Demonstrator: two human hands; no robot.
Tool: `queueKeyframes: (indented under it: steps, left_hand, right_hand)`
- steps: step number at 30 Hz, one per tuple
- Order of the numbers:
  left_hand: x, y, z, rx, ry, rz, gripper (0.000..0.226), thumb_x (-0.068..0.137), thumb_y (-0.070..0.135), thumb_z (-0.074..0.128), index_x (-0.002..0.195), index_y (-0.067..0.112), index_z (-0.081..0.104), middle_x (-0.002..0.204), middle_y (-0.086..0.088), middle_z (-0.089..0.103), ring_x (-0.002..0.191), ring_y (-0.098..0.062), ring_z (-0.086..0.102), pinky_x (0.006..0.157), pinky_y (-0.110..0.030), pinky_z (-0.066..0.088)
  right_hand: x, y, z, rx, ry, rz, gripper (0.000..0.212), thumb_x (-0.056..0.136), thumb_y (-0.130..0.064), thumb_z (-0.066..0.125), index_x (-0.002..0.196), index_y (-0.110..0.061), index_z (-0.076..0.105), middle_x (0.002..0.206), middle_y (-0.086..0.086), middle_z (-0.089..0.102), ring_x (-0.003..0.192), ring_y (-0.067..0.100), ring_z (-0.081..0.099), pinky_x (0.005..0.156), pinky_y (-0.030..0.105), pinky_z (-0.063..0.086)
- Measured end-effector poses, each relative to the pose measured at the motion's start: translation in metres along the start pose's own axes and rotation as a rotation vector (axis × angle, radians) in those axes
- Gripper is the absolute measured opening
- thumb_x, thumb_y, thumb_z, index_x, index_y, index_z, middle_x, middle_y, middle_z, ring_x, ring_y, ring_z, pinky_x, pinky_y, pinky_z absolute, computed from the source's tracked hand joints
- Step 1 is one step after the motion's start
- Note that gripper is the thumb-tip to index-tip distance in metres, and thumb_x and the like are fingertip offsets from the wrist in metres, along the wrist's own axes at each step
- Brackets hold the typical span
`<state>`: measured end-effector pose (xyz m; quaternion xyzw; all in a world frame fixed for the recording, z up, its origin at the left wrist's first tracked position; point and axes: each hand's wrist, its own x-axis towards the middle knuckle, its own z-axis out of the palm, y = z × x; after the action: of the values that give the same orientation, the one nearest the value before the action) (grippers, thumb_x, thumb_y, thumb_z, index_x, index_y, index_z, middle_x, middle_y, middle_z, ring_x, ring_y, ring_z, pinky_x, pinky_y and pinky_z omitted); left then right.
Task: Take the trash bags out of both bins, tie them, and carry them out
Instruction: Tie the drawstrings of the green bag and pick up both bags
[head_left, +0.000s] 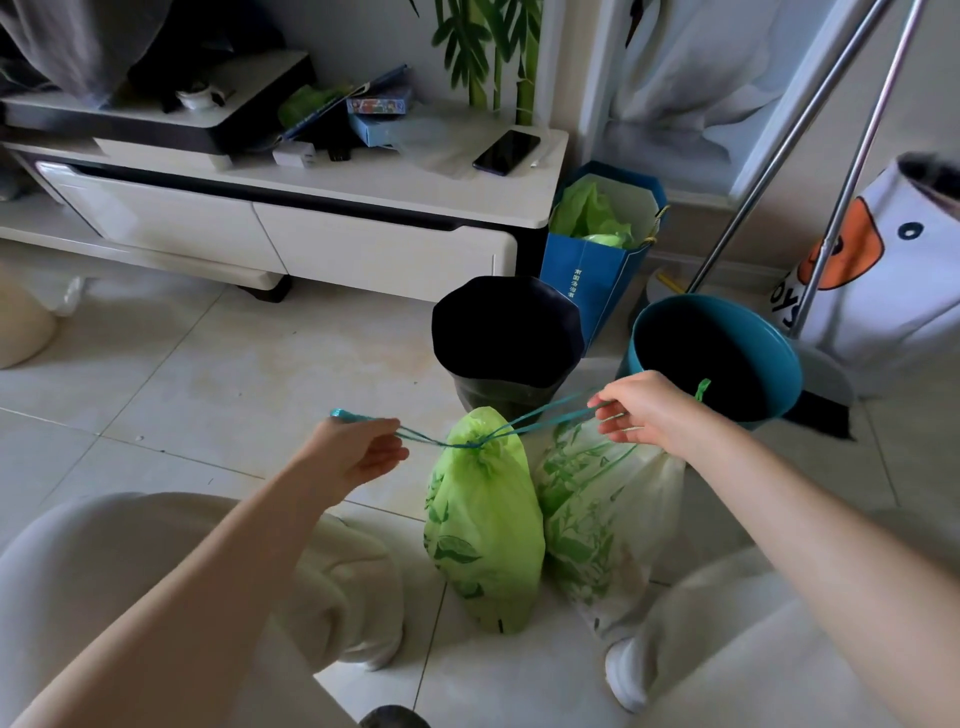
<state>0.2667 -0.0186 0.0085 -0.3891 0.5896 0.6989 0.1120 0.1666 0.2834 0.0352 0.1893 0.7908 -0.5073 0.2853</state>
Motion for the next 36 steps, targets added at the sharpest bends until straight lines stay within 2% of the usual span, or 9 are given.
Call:
queueKeyframes:
  steps: [6,10,13,18,22,26,29,32,36]
  left_hand:
    - [-0.008,0.026,-0.016,-0.533,-0.062,-0.057,0.022,0.087,0.008,0.047,0.065,0.006,0.049,0.048,-0.005,0.054,0.052,-0.018,0.068,0.054,-0.026,0.058]
    - [-0.021,0.039,-0.01,-0.671,-0.208,-0.094,0.02,0.071,0.011,0.051,0.056,0.014,0.038,0.044,0.005,0.031,0.038,-0.009,0.039,0.049,-0.02,0.036]
    - [-0.038,0.044,0.015,-0.572,-0.461,-0.078,0.01,0.079,0.016,0.049,0.071,0.011,0.054,0.039,0.01,0.028,0.032,-0.004,0.03,0.04,-0.016,0.032]
    - [-0.055,0.048,0.06,-0.365,-0.738,-0.09,0.034,0.085,0.026,0.052,0.109,0.006,0.064,0.05,0.01,0.026,0.031,-0.002,0.03,0.036,-0.012,0.03]
    - [-0.061,0.046,0.093,-0.158,-0.735,-0.144,0.036,0.092,0.031,0.049,0.096,0.001,0.069,0.06,0.001,0.046,0.039,-0.003,0.036,0.031,-0.01,0.028]
    - [-0.063,0.048,0.115,-0.116,-0.777,-0.082,0.046,0.094,0.041,0.046,0.072,0.009,0.069,0.064,-0.002,0.052,0.049,-0.009,0.043,0.044,-0.017,0.037]
    - [-0.055,0.052,0.12,-0.22,-0.729,0.013,0.037,0.096,0.038,0.045,0.09,0.009,0.067,0.074,-0.003,0.061,0.063,-0.017,0.06,0.064,-0.028,0.053]
    - [-0.044,0.051,0.124,-0.42,-0.641,0.047,0.026,0.098,0.027,0.044,0.098,0.007,0.061,0.081,-0.001,0.066,0.08,-0.017,0.069,0.081,-0.029,0.058]
    - [-0.046,0.049,0.142,-0.444,-0.572,0.033,0.024,0.099,0.021,0.043,0.092,0.007,0.06,0.048,0.005,0.049,0.043,-0.008,0.053,0.048,-0.02,0.051]
  right_hand:
    - [-0.013,-0.008,-0.012,0.564,-0.198,0.035,0.023,0.094,-0.008,0.042,0.075,-0.006,0.054,0.085,0.014,0.063,0.087,0.029,0.065,0.089,0.041,0.05]
    - [-0.024,-0.016,-0.012,0.638,-0.244,-0.025,0.025,0.093,-0.011,0.041,0.071,-0.009,0.053,0.075,0.009,0.059,0.082,0.026,0.063,0.094,0.043,0.048]
    - [-0.041,-0.025,-0.005,0.566,-0.272,-0.2,0.022,0.093,-0.008,0.044,0.074,-0.007,0.055,0.062,0.006,0.045,0.063,0.021,0.051,0.08,0.039,0.053]
    - [-0.072,-0.033,0.0,0.351,-0.348,-0.504,0.011,0.093,-0.008,0.049,0.086,-0.009,0.058,0.058,0.001,0.039,0.056,0.015,0.04,0.063,0.029,0.048]
    - [-0.087,-0.034,0.003,0.229,-0.384,-0.645,0.011,0.093,-0.003,0.049,0.087,-0.003,0.059,0.059,0.004,0.046,0.057,0.016,0.044,0.063,0.028,0.045]
    - [-0.093,-0.032,-0.001,0.187,-0.577,-0.625,0.016,0.094,-0.005,0.048,0.1,0.003,0.061,0.076,0.013,0.063,0.071,0.022,0.062,0.07,0.03,0.053]
    - [-0.089,-0.024,-0.002,0.184,-0.667,-0.538,0.026,0.09,-0.011,0.052,0.111,0.004,0.059,0.095,0.019,0.067,0.091,0.029,0.067,0.084,0.038,0.055]
    - [-0.079,-0.012,0.0,0.082,-0.594,-0.47,0.027,0.093,-0.011,0.052,0.113,0.006,0.059,0.104,0.02,0.068,0.096,0.024,0.065,0.094,0.04,0.051]
    - [-0.065,0.003,-0.005,0.129,-0.5,-0.368,0.019,0.095,-0.009,0.051,0.103,0.001,0.064,0.098,0.019,0.069,0.089,0.02,0.066,0.086,0.031,0.055]
